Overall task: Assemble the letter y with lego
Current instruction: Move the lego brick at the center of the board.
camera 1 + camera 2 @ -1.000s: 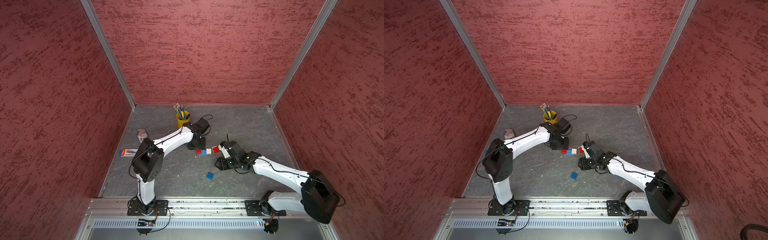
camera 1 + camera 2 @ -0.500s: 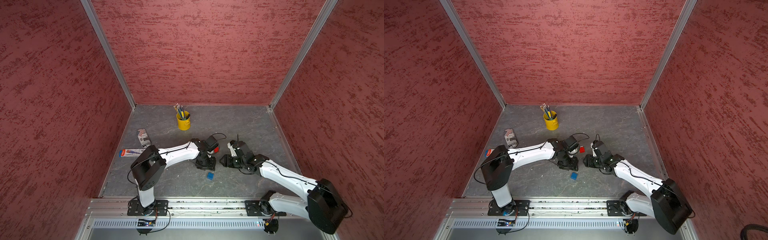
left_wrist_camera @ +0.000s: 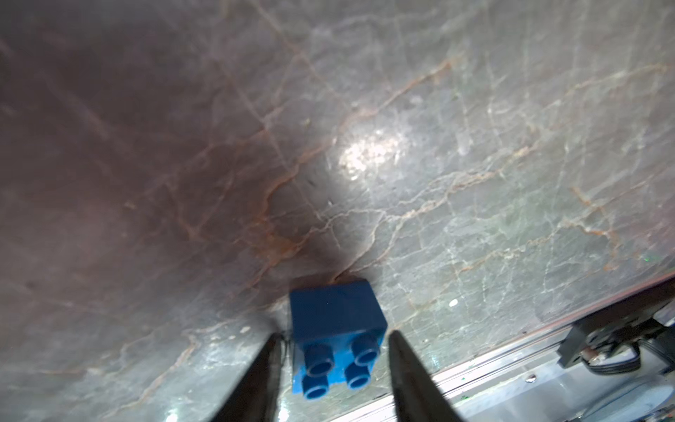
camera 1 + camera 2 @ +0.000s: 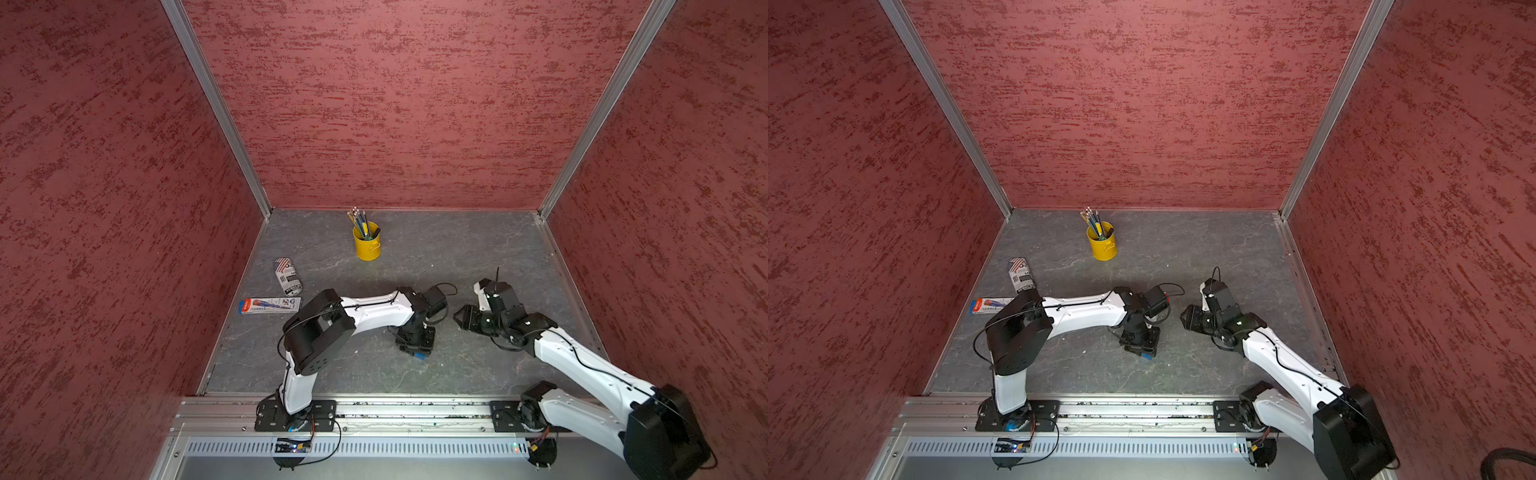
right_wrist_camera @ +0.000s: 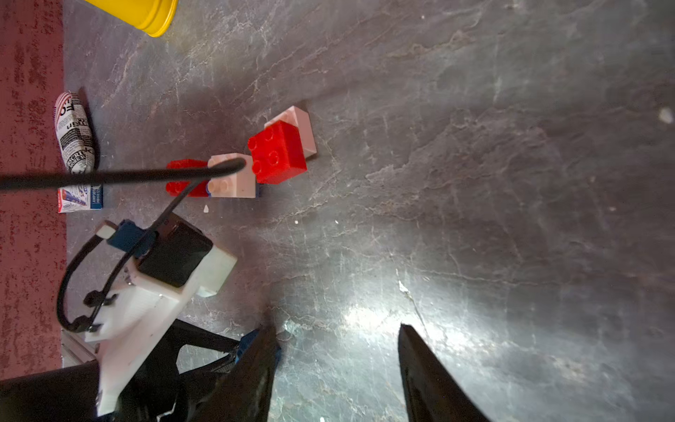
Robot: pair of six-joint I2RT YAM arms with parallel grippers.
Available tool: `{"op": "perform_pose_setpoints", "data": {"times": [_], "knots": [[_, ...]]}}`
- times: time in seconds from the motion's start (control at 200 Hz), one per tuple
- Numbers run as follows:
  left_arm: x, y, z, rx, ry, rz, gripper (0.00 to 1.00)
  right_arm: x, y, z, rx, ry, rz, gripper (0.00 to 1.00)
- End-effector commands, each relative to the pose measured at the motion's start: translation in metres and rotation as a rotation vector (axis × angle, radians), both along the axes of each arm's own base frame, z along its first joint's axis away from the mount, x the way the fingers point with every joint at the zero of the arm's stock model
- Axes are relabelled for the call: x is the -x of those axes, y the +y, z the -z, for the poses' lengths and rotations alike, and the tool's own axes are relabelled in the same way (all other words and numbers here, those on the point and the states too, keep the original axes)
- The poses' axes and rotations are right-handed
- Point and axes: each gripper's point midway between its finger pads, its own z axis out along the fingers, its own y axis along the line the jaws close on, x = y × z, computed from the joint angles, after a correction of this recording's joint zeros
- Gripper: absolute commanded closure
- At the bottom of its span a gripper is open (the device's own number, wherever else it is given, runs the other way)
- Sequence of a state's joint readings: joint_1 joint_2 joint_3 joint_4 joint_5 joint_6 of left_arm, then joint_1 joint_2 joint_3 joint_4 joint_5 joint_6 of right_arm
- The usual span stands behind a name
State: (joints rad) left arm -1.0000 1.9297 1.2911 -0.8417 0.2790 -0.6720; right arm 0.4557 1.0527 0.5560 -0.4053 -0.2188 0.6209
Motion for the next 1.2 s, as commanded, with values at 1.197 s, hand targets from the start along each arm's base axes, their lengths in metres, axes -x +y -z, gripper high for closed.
{"op": "perform_pose_setpoints", "data": {"times": [1.197], "knots": [[-0.085,0.13,0.0,-0.156,-0.159,-0.053,0.46,-0.049,0.047,-0.036,-0.01,-0.086,-0.145,0.44]]}}
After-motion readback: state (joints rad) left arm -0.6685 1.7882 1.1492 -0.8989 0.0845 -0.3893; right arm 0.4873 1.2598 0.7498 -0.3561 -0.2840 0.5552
